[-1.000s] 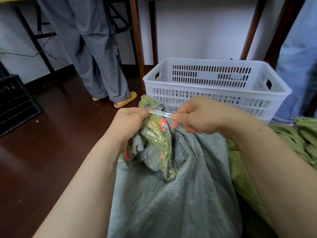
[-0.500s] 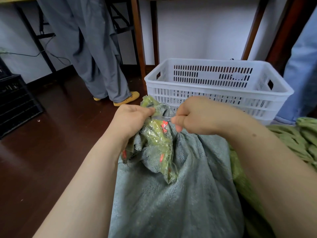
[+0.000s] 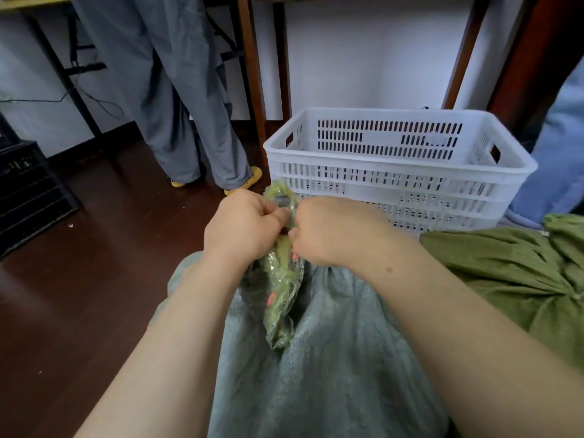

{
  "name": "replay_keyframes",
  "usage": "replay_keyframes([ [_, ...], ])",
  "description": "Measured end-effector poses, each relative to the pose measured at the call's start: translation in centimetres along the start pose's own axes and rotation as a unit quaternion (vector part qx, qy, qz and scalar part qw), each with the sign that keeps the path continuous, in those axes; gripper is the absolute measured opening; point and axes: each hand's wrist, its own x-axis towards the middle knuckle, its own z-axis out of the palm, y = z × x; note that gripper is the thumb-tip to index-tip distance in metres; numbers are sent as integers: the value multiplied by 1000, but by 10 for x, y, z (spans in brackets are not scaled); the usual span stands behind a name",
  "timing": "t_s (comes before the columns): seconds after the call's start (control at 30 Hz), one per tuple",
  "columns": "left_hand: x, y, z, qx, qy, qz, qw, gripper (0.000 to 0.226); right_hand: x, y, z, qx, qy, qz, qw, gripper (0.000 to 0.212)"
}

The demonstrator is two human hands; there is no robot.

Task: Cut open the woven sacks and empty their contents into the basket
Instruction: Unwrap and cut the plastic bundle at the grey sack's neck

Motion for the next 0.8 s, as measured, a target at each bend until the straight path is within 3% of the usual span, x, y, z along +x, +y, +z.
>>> replay_keyframes([
  [0.1, 2, -4, -6, 19, 36, -25, 999, 27, -2, 1, -5, 19, -19, -3, 1000, 36],
  [0.33, -7, 15, 2, 195, 16, 35, 980, 27, -1, -3, -3, -1, -49, 23, 999, 28],
  [0.43, -5, 16, 0, 217, 26, 28, 975, 24, -2, -3, -5, -2, -37, 10, 999, 26],
  [0.67, 1, -3, -4, 126, 38, -39, 991, 26, -1, 6, -5, 39, -56, -14, 998, 37],
  [0.8, 5, -10, -5, 9, 48, -64, 997, 31, -7, 14, -10, 105, -85, 3, 991, 27],
])
